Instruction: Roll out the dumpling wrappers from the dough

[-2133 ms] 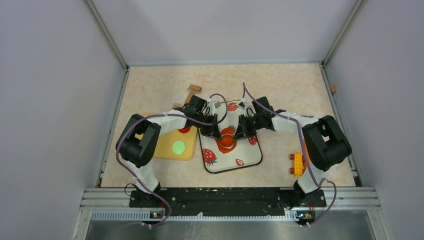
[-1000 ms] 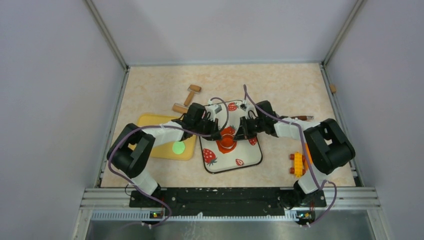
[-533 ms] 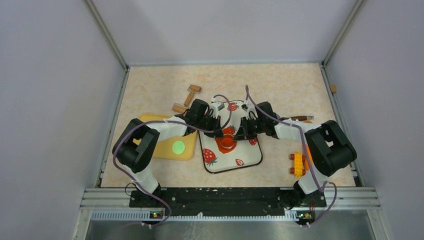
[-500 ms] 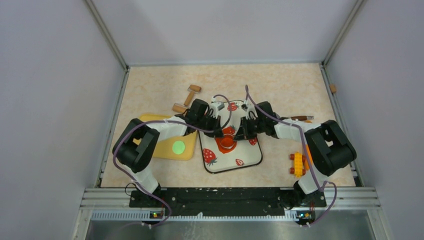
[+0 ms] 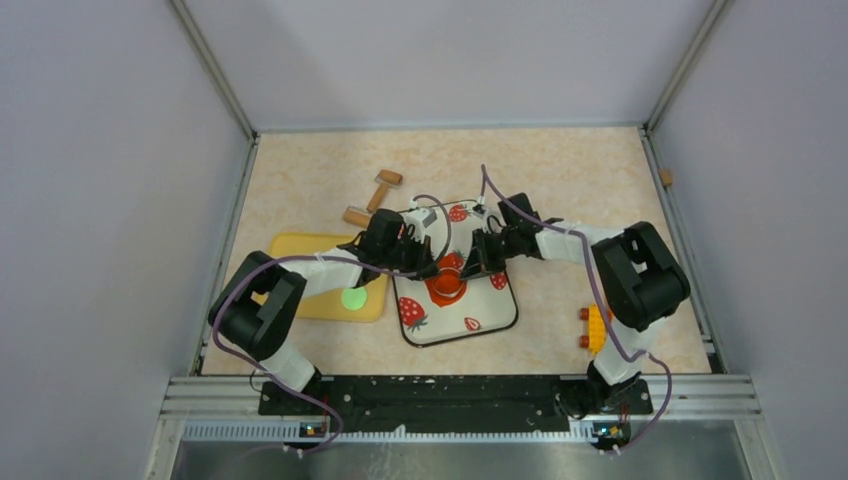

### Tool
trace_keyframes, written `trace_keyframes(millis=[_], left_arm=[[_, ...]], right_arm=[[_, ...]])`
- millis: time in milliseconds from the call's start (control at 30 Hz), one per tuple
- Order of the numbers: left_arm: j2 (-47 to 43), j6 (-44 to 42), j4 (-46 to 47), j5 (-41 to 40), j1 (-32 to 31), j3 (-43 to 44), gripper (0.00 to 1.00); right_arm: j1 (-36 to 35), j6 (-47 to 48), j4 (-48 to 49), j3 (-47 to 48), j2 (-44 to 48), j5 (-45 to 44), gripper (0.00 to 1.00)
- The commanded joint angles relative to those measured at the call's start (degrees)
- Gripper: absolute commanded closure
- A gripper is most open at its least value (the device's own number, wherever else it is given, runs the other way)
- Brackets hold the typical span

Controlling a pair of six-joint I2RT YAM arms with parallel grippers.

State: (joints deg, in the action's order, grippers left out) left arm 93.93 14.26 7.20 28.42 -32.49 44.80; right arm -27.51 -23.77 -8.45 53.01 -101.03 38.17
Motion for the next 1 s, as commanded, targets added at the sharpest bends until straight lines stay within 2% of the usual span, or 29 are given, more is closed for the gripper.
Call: trace_keyframes(millis=[0,100,233,267,300,333,433,533,667,767,867,967], left_arm=[[-1.7,-0.3,-7.6,-2.4,-1.8,-7.1,1.0],[-2.0,-0.3,-7.8,-3.3,-1.9,-6.1,1.0],[-1.8,-1.2,-12.2,-3.8,-0.3,-0.7,1.0],[-1.6,-1.7,-13.3,-2.8,0.6,0.9,1.0],[-1.5,-2.0,-15.0,-1.9,1.4,2.7,0.99],[-1.4,-3.0,-16.7,-0.5,2.1,4.6,0.94],[-2.6,-6.2,-21.8,1.8,2.4,8.4,0.68],[-4.6,-8.0,-26.3,3.7,2.8,11.7,0.56],[-4.0,-10.5,-28.1,8.1,4.8,16.0,0.51],[1.1,-18.0,-35.0,13.1,5.8,22.4,0.52],[7.0,-25.7,-42.3,15.3,5.8,29.4,0.52],[12.2,-31.7,-47.8,16.8,5.7,35.4,0.53]], right_arm=[[-0.6,3.6,-1.8,0.6,-6.7,-14.0,1.0],[-0.5,4.9,-3.9,2.5,-6.7,-13.1,1.0],[0.7,6.5,-7.5,6.7,-2.3,-6.7,1.0],[1.3,7.0,-8.3,8.2,-1.0,-3.9,0.98],[2.0,7.7,-9.4,9.6,0.2,-1.0,0.92],[2.8,8.3,-11.0,11.2,1.4,0.8,0.85],[3.9,10.0,-15.5,15.4,4.4,4.6,0.73],[4.1,14.8,-21.0,19.3,6.1,5.6,0.68],[4.2,32.1,-23.0,17.6,11.9,7.7,0.67],[2.9,50.4,-23.2,13.3,16.8,10.3,0.67],[-3.7,69.2,-28.6,13.3,17.7,3.1,0.67],[-10.1,78.6,-27.1,11.8,17.3,-2.9,0.72]])
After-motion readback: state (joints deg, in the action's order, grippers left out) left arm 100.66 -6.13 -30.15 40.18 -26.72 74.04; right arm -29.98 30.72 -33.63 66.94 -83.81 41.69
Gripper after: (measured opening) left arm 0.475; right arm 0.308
